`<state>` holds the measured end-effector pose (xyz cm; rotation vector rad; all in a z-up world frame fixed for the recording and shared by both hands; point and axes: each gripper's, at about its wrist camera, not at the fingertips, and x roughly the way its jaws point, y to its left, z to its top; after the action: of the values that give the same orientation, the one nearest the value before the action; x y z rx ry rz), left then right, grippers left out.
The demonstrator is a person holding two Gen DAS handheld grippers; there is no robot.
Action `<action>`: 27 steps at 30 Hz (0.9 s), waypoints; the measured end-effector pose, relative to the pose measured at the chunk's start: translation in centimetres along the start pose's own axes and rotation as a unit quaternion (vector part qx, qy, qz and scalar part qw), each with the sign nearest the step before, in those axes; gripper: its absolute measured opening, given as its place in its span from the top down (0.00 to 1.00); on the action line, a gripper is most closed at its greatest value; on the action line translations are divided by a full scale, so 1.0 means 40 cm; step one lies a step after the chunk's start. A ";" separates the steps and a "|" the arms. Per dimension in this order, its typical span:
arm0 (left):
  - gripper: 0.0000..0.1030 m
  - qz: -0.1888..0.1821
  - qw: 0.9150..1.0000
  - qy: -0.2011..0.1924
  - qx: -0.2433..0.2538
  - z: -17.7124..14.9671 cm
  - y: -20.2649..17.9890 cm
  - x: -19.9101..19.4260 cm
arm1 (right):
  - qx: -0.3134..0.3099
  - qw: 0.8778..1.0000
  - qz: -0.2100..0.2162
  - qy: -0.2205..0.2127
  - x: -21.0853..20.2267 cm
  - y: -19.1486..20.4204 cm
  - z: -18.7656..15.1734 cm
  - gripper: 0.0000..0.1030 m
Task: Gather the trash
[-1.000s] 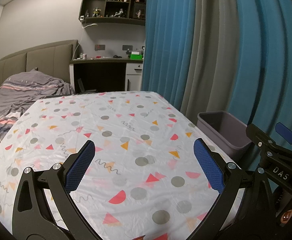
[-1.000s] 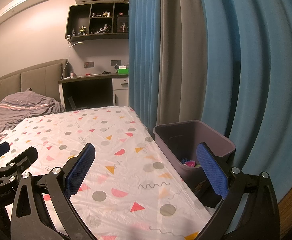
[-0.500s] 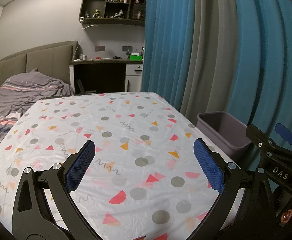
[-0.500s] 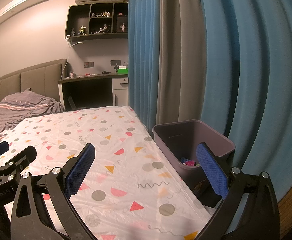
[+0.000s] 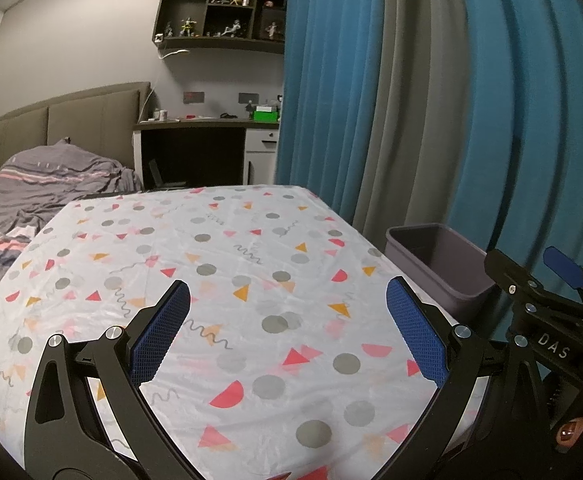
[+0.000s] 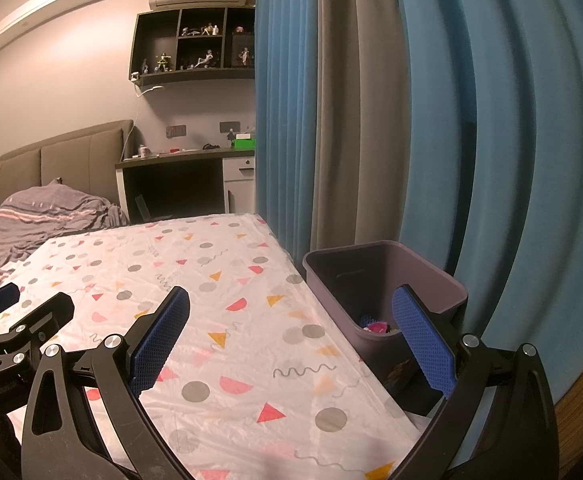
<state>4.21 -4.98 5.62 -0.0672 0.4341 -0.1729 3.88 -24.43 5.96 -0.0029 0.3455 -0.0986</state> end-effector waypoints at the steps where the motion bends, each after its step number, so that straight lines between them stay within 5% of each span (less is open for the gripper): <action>1: 0.07 0.000 1.000 -0.001 0.000 0.000 0.001 -0.002 | 0.000 1.000 0.000 0.000 -0.001 -0.001 0.000 0.05; 10: 0.25 -0.003 1.000 -0.005 0.005 0.001 0.000 -0.009 | 0.000 1.000 0.000 0.000 0.001 -0.001 0.000 0.05; 27: 0.22 0.005 1.000 -0.013 0.011 0.011 0.000 -0.020 | 0.001 1.000 0.000 -0.001 -0.003 0.000 -0.003 0.05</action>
<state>3.68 -4.80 6.35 -0.0460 0.4070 -0.1670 3.74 -24.44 5.87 -0.0002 0.3441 -0.0982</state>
